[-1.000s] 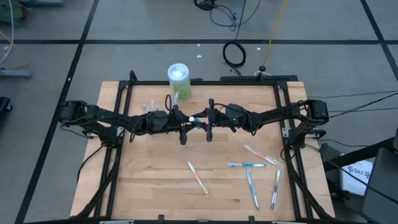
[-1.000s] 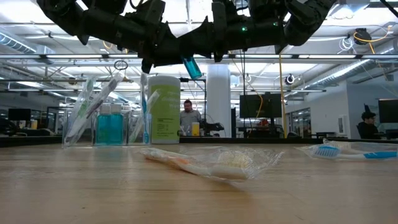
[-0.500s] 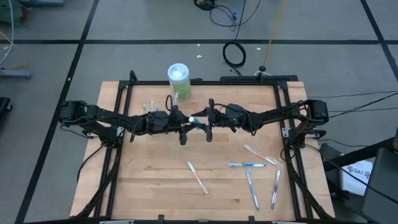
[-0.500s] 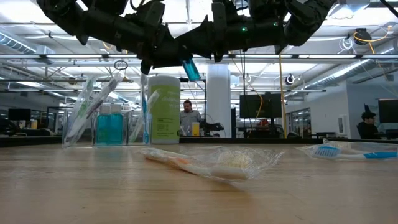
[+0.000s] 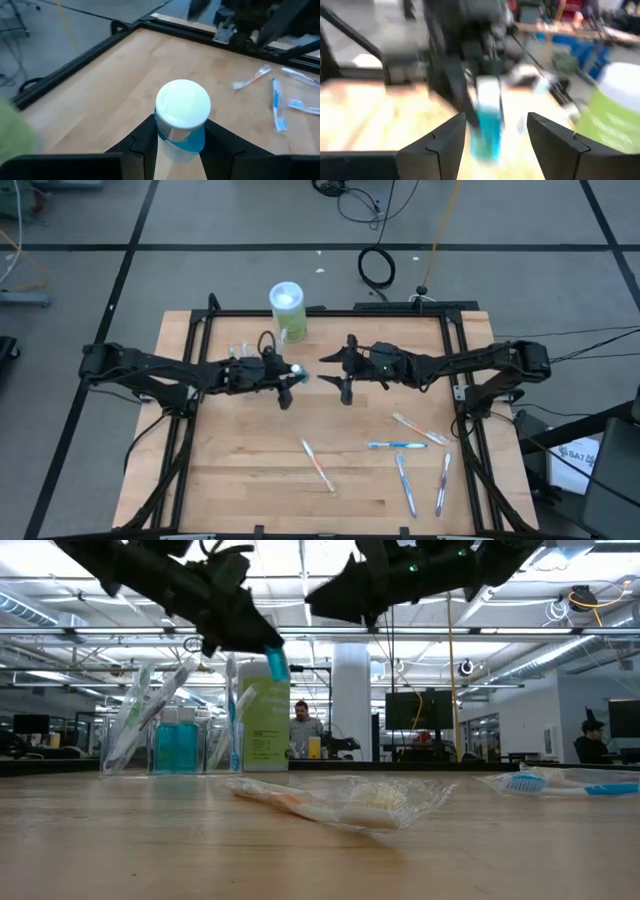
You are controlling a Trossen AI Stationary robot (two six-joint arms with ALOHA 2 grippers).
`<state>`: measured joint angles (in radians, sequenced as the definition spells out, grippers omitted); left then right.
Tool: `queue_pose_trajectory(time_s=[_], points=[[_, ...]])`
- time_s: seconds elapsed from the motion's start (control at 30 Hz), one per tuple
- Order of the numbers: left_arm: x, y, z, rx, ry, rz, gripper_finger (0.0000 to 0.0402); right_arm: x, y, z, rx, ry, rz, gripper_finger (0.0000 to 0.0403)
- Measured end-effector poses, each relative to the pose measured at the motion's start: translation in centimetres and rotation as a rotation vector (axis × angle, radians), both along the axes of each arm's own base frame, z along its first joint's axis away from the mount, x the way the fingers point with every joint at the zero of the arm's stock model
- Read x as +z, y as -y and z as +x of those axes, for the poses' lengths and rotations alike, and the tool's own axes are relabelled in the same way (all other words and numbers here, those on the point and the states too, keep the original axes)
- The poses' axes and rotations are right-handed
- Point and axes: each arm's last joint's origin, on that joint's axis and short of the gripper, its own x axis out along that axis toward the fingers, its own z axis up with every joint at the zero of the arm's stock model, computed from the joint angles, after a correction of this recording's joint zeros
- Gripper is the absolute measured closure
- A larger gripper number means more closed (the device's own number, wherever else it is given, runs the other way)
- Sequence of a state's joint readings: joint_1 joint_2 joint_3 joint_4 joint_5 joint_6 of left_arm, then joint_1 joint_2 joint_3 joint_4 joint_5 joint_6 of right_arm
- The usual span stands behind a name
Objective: Pick & Place toothbrushing station
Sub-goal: Put the blue mouthwash into the transparent organizer
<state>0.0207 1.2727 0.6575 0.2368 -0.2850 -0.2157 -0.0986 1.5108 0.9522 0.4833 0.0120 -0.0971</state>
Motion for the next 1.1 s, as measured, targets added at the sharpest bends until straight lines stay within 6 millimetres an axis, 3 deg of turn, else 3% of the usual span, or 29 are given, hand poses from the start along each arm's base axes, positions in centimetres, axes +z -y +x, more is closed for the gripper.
queue_pose_trajectory(time_s=[0.27,0.47,0.6,0.93,1.1], points=[[2.4,0.5,-4.7,0.109,-0.083,0.013,0.0282,-0.2,0.3,-0.7,-0.120,-0.078,-0.018,0.0201],[2.6,0.2,-7.6,0.284,-0.161,0.014,0.0282,-0.4,0.3,-0.5,-0.114,-0.089,-0.034,0.0201],[2.0,-0.1,-7.9,0.365,-0.184,-0.063,0.0282,-0.4,0.3,-0.5,-0.114,-0.087,-0.034,0.0202],[-0.5,-0.9,-6.1,0.505,-0.252,-0.140,0.0282,-0.4,0.3,-0.5,-0.113,-0.086,-0.034,0.0202],[-0.8,-1.3,-5.9,0.557,-0.245,-0.141,0.0282,-0.4,0.3,-0.5,-0.113,-0.087,-0.034,0.0202]])
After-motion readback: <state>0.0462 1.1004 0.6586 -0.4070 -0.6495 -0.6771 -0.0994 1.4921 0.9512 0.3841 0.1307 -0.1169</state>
